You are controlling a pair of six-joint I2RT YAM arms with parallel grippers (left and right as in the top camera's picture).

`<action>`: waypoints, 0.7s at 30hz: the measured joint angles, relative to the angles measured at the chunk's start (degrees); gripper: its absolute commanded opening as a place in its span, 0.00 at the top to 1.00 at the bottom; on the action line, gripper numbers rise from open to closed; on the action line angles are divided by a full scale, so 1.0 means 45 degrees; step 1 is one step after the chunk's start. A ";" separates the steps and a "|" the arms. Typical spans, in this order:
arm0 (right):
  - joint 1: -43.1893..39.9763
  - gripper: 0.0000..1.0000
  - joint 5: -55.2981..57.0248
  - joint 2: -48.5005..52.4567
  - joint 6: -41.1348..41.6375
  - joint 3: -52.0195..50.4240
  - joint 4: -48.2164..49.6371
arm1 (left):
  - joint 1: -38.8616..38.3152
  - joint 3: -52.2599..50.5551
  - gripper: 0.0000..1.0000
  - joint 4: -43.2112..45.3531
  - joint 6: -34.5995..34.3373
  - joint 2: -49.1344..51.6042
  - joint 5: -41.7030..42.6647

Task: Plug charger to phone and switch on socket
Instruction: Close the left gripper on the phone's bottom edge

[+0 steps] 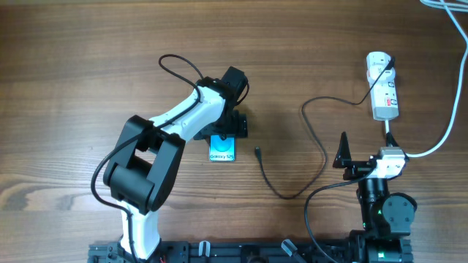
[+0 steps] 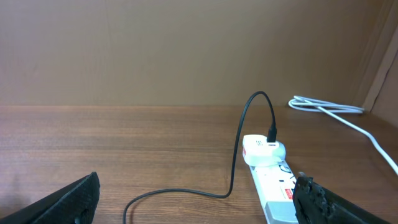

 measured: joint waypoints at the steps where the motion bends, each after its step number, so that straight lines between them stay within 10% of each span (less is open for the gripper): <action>1: 0.0000 0.00 0.0000 0.0000 0.0000 0.0000 0.0000 | 0.0000 0.0000 0.00 0.0000 0.0000 0.0000 0.0000; 21: 0.0000 0.00 0.0000 0.0000 0.0000 0.0000 0.0000 | 0.0000 0.0000 0.23 0.0180 0.0345 0.0000 -0.0049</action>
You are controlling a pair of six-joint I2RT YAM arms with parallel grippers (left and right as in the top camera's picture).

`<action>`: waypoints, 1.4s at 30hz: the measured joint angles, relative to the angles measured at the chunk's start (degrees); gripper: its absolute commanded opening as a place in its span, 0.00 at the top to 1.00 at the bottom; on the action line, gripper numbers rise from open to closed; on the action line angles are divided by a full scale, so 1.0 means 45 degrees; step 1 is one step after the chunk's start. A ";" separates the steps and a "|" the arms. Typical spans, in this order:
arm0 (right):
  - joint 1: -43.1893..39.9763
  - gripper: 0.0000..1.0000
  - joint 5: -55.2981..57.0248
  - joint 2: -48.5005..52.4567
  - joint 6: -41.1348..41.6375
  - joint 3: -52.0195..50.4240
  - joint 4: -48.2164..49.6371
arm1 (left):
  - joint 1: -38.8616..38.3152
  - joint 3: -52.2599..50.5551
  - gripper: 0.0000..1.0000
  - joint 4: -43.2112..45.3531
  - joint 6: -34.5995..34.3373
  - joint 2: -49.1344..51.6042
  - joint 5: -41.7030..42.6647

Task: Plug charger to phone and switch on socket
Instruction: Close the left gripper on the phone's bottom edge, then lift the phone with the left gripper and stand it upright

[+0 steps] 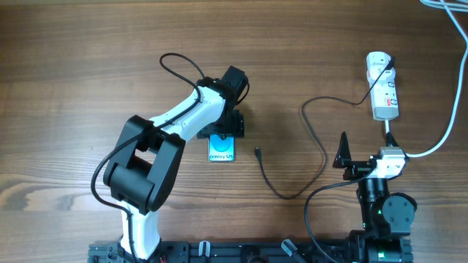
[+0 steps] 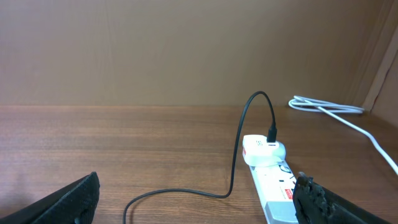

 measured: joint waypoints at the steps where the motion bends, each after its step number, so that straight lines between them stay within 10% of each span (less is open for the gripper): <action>1: 0.0000 0.00 0.0000 0.0000 0.0000 0.0000 0.0000 | 0.0000 0.0000 0.25 0.0005 0.0000 0.0000 -0.0005; 42: 0.0000 0.00 0.0000 0.0000 0.0000 0.0000 0.0000 | 0.0000 0.0447 0.38 -0.2807 0.0102 -0.1171 0.1734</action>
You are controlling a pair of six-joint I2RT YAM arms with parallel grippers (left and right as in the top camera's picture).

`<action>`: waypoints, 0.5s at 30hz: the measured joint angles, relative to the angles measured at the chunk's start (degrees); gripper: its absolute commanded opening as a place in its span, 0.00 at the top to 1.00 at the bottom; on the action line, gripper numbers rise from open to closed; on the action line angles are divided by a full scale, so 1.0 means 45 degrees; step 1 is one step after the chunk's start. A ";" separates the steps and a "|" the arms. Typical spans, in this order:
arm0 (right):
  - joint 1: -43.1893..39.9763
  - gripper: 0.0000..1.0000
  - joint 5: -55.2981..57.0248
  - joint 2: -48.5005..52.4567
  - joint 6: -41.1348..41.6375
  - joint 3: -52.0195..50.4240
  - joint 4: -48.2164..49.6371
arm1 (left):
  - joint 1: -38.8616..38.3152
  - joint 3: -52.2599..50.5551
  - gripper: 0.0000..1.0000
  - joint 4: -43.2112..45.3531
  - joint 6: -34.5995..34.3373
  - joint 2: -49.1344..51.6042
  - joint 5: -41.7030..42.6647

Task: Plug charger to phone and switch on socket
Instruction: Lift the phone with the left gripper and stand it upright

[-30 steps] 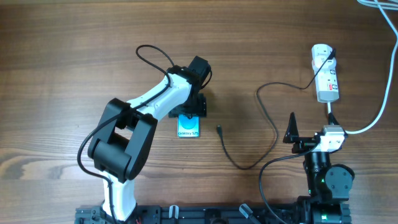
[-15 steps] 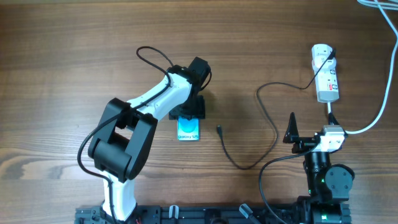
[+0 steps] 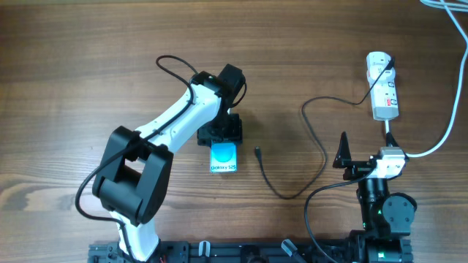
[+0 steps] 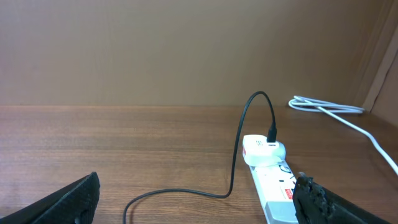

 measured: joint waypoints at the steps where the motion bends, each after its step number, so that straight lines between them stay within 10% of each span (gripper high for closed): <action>1: 0.0000 0.00 0.0000 0.0000 0.0000 0.0000 0.0000 | 0.0000 0.0000 0.37 -0.0146 -0.0005 -0.0073 0.0131; 15: 0.0000 0.00 0.0000 0.0000 0.0000 0.0000 0.0000 | 0.1535 0.0000 0.41 -0.0442 0.0389 -0.0248 0.7208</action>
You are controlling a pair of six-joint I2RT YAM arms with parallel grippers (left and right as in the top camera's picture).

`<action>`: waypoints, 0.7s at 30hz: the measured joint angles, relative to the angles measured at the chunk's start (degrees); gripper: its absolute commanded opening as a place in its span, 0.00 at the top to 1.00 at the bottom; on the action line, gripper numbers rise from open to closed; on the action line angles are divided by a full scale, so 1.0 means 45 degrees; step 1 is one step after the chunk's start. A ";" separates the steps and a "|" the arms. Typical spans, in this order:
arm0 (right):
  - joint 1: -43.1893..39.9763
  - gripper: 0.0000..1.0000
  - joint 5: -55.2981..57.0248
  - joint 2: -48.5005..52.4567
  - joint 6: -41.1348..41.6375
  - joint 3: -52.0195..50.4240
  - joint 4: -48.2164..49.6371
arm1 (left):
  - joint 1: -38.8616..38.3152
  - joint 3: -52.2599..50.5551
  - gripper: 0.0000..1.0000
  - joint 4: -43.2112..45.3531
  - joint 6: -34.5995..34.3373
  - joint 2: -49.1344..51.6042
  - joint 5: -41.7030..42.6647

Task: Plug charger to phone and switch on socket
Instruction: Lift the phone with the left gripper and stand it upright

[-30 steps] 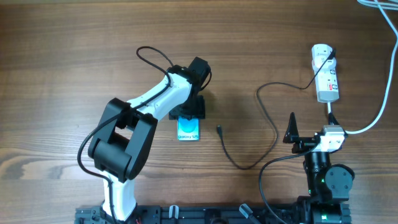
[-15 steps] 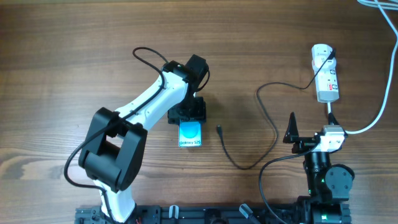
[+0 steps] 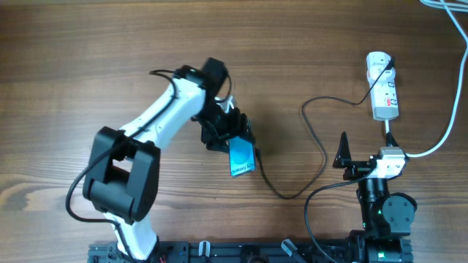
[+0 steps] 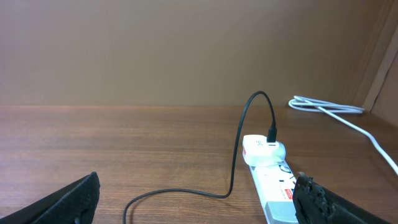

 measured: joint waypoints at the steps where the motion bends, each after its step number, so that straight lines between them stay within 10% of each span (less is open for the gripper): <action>1: 0.0000 0.00 -0.0005 0.0000 0.0000 0.0000 0.0000 | 0.0209 0.0000 0.41 -0.0005 0.0039 0.0000 0.0505; 21: 0.0000 0.00 -0.0005 0.0000 0.0000 0.0000 0.0000 | 0.2973 0.0000 0.41 0.0248 0.0141 -0.0010 1.0088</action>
